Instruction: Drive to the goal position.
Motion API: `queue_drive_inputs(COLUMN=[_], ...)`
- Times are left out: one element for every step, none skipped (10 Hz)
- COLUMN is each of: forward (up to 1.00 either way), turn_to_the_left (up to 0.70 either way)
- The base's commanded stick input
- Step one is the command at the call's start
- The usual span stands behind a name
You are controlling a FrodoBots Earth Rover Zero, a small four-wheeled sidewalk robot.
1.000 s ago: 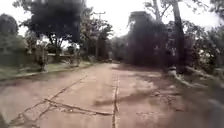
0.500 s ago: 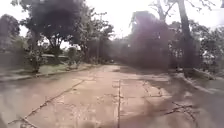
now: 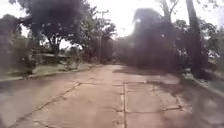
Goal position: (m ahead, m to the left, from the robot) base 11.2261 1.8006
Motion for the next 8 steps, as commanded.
queue_drive_inputs(forward=[1.0,1.0,1.0,1.0,1.0,1.0,1.0,1.0], turn_to_the_left=[0.0,0.0,0.0,0.0,-0.13,-0.23,-0.06,0.0])
